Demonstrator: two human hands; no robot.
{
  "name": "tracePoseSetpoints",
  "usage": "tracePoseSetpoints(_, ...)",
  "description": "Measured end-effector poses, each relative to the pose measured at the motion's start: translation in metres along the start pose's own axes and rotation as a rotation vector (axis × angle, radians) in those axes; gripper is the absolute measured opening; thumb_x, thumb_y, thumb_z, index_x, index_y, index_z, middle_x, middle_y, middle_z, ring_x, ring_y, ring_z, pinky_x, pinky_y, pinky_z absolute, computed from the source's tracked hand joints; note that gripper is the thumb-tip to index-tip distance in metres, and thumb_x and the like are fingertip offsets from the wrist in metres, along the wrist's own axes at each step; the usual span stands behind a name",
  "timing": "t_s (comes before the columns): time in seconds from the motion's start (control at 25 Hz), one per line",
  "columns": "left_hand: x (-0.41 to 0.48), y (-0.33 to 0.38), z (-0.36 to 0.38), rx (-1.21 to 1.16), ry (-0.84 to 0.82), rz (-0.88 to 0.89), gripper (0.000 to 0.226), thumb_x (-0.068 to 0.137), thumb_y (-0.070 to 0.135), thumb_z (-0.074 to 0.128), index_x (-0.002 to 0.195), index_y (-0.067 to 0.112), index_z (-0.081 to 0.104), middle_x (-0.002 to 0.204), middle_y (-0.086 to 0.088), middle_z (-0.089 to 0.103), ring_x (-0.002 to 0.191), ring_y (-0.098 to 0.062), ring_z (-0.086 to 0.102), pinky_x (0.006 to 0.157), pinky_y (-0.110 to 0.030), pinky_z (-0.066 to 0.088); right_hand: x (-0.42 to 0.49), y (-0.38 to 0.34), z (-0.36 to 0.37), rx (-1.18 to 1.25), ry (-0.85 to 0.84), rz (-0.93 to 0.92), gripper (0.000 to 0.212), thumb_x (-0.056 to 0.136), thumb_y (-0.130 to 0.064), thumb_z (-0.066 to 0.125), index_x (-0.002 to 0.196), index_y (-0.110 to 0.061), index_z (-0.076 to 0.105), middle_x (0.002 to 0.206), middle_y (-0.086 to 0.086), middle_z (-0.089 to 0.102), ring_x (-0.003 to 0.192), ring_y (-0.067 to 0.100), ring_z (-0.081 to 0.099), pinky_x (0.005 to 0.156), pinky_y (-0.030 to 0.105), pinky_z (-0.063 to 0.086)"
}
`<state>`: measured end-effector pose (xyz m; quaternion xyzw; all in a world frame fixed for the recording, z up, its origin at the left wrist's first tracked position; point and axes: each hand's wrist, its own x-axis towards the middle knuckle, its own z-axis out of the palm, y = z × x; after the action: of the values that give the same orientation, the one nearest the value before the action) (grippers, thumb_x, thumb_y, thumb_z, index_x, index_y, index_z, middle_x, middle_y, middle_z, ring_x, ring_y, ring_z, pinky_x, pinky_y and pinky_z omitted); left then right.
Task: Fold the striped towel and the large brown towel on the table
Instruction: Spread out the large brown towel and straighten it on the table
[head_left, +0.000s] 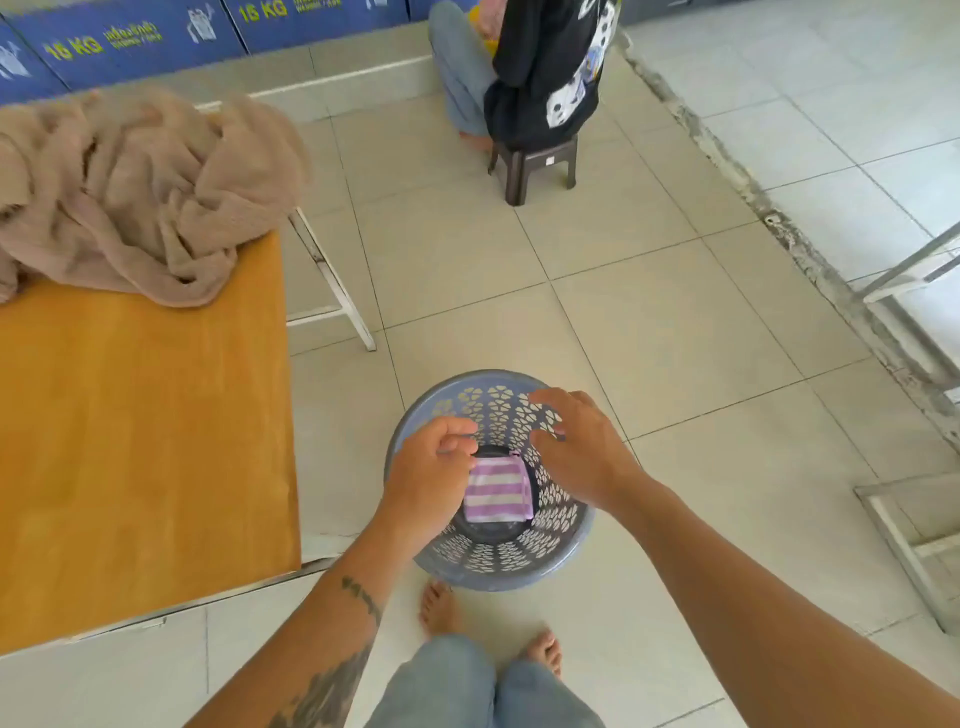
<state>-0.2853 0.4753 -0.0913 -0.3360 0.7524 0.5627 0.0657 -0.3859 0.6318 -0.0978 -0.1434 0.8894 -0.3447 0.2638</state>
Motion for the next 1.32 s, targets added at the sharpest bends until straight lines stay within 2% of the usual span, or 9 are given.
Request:
tracePoseSetpoints(0.12, -0.05, 0.036, -0.045, -0.076, 0.044, 0.113, 0.034, 0.094, 0.0, 0.045, 0.101, 0.026, 0.066, 0.096, 0.001, 0.071, 0.089, -0.016, 0.071, 0.068, -0.02, 0.048, -0.034, -0.06, -0.03, -0.001, 0.038, -0.131, 0.043, 0.094, -0.018, 0.053, 0.135, -0.03, 0.051, 0.129, 0.002, 0.049, 0.096, 0.022, 0.066, 0.076, 0.028, 0.053)
tracePoseSetpoints(0.2, -0.072, 0.047, -0.076, -0.115, 0.087, 0.159, 0.035, 0.095, -0.001, 0.045, 0.099, 0.027, 0.066, 0.093, 0.0, 0.07, 0.088, -0.019, 0.07, 0.076, -0.027, 0.051, -0.051, -0.095, -0.037, -0.01, 0.059, -0.211, 0.042, 0.095, -0.019, 0.055, 0.136, -0.03, 0.051, 0.128, 0.002, 0.049, 0.096, 0.022, 0.066, 0.069, 0.021, 0.05)
tracePoseSetpoints(0.44, -0.117, 0.046, -0.179, -0.177, 0.213, 0.257, 0.029, 0.099, -0.002, 0.045, 0.104, 0.016, 0.067, 0.094, -0.009, 0.07, 0.084, -0.02, 0.068, 0.075, -0.027, 0.05, -0.08, -0.187, -0.008, -0.002, 0.077, -0.313, 0.04, 0.096, -0.017, 0.055, 0.132, -0.033, 0.053, 0.127, 0.0, 0.051, 0.106, 0.017, 0.059, 0.074, 0.023, 0.047)
tracePoseSetpoints(0.64, -0.144, 0.007, -0.296, -0.15, 0.249, 0.271, 0.029, 0.098, 0.002, 0.049, 0.1, 0.025, 0.067, 0.088, -0.006, 0.07, 0.092, -0.028, 0.068, 0.085, -0.041, 0.052, -0.101, -0.282, 0.066, -0.003, 0.099, -0.384, 0.038, 0.096, -0.015, 0.056, 0.131, -0.03, 0.054, 0.125, 0.003, 0.051, 0.096, 0.015, 0.062, 0.075, 0.021, 0.045)
tracePoseSetpoints(0.8, -0.157, -0.028, -0.392, -0.113, 0.288, 0.259, 0.03, 0.095, 0.005, 0.049, 0.099, 0.028, 0.068, 0.086, -0.002, 0.071, 0.094, -0.029, 0.069, 0.092, -0.049, 0.055, -0.113, -0.354, 0.131, -0.047, 0.046, -0.433, 0.043, 0.098, -0.018, 0.054, 0.138, -0.032, 0.047, 0.133, 0.001, 0.045, 0.11, 0.021, 0.058, 0.076, 0.027, 0.047)
tracePoseSetpoints(1.04, -0.161, -0.046, -0.49, -0.088, 0.341, 0.281, 0.025, 0.1, 0.012, 0.048, 0.101, 0.031, 0.064, 0.093, 0.001, 0.07, 0.089, -0.018, 0.069, 0.089, -0.046, 0.055, -0.101, -0.433, 0.18, -0.113, 0.013, -0.48, 0.051, 0.096, -0.014, 0.055, 0.145, -0.021, 0.044, 0.149, -0.001, 0.04, 0.139, 0.025, 0.039, 0.106, 0.033, 0.039)
tracePoseSetpoints(1.12, -0.155, -0.048, -0.508, -0.089, 0.36, 0.278, 0.025, 0.101, 0.013, 0.047, 0.103, 0.031, 0.063, 0.094, 0.002, 0.07, 0.09, -0.016, 0.069, 0.089, -0.045, 0.056, -0.092, -0.451, 0.188, -0.138, -0.014, -0.464, 0.051, 0.096, -0.014, 0.054, 0.145, -0.022, 0.044, 0.149, 0.0, 0.042, 0.14, 0.025, 0.038, 0.104, 0.034, 0.04)
tracePoseSetpoints(1.24, -0.141, -0.054, -0.518, -0.068, 0.346, 0.266, 0.026, 0.102, 0.013, 0.044, 0.102, 0.03, 0.063, 0.09, 0.003, 0.069, 0.089, -0.017, 0.068, 0.09, -0.042, 0.055, -0.072, -0.465, 0.199, -0.122, 0.002, -0.427, 0.047, 0.094, -0.016, 0.057, 0.139, -0.025, 0.047, 0.135, -0.001, 0.047, 0.119, 0.02, 0.047, 0.085, 0.03, 0.048)
tracePoseSetpoints(1.32, -0.126, -0.053, -0.523, -0.045, 0.321, 0.258, 0.026, 0.102, 0.013, 0.043, 0.103, 0.03, 0.063, 0.09, 0.002, 0.069, 0.089, -0.016, 0.068, 0.086, -0.035, 0.056, -0.055, -0.471, 0.204, -0.126, 0.001, -0.415, 0.049, 0.093, -0.016, 0.058, 0.14, -0.024, 0.045, 0.131, 0.0, 0.046, 0.108, 0.018, 0.049, 0.08, 0.032, 0.052)
